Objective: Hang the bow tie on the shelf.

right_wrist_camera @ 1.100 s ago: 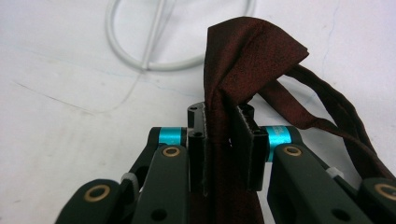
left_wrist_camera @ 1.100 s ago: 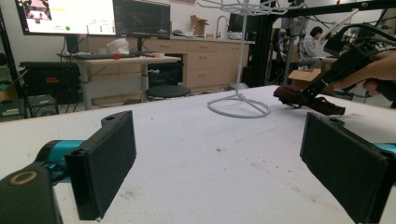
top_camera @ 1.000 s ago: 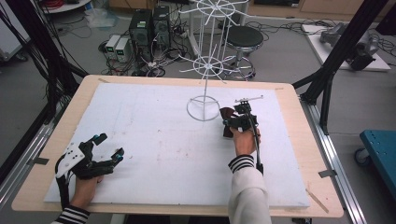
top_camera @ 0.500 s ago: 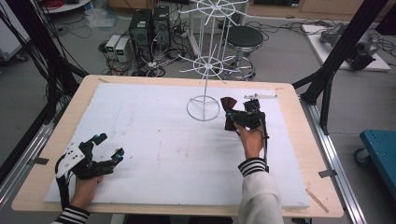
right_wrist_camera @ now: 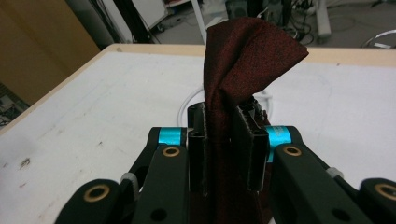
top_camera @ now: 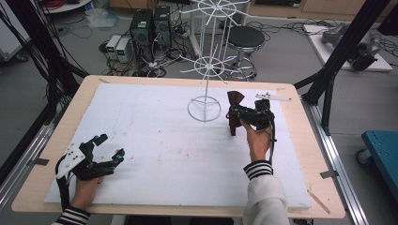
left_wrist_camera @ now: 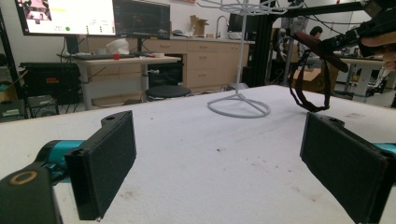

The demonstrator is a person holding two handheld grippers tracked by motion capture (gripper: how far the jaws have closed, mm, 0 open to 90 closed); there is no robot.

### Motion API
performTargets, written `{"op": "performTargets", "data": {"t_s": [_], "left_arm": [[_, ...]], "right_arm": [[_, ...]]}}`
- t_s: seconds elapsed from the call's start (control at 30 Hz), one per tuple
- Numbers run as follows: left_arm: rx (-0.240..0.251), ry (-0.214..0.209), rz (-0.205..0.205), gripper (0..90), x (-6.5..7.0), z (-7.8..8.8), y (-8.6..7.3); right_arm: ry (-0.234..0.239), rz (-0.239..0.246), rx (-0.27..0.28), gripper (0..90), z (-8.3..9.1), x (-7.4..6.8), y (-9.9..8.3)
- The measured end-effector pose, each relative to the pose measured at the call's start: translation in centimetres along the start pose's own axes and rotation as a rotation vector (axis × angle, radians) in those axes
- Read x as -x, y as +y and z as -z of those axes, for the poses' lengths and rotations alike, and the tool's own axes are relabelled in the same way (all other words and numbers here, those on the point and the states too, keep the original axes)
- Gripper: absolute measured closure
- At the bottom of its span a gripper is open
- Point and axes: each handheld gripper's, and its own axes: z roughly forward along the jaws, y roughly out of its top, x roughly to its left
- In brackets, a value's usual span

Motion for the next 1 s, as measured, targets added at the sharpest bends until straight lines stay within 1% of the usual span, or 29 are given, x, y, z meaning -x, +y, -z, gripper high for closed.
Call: {"op": "performTargets", "data": {"t_s": [0.07, 0.1, 0.23, 0.27, 0.33, 0.4, 0.5, 0.67, 0.83, 1.0], "left_arm": [[0.0, -0.001, 0.0, 11.0, 0.0, 0.0, 0.0], [0.001, -0.001, -0.002, 11.0, 0.0, 0.0, 0.0], [0.0, 0.0, -0.002, 11.0, 0.0, 0.0, 0.0], [0.001, 0.0, -0.001, 11.0, 0.0, 0.0, 0.0], [0.001, 0.0, -0.001, 11.0, 0.0, 0.0, 0.0], [-0.001, -0.001, -0.002, 11.0, 0.0, 0.0, 0.0], [0.0, -0.001, -0.002, 11.0, 0.0, 0.0, 0.0], [0.001, 0.0, -0.001, 11.0, 0.0, 0.0, 0.0], [0.0, 0.0, -0.003, 11.0, 0.0, 0.0, 0.0], [0.001, -0.001, -0.002, 11.0, 0.0, 0.0, 0.0]], "right_arm": [[-0.006, 0.003, 0.021, 77.0, 0.3, -0.1, 0.1], [-0.005, 0.004, 0.045, 77.0, 0.6, -0.1, 0.2], [-0.015, 0.007, 0.083, 77.0, 1.0, -0.2, 0.4], [-0.015, 0.007, 0.083, 77.0, 1.0, -0.2, 0.4], [-0.013, -0.003, 0.112, 76.9, 1.3, -0.1, 0.5], [-0.014, -0.013, 0.116, 76.9, 1.4, 0.0, 0.6], [-0.011, -0.009, 0.128, 76.9, 1.5, -0.1, 0.8], [-0.014, -0.008, 0.168, 76.9, 2.0, -0.7, 1.4], [-0.019, -0.008, 0.192, 76.9, 2.4, -1.2, 2.1], [-0.012, -0.005, 0.211, 76.9, 2.8, -1.8, 2.9]]}}
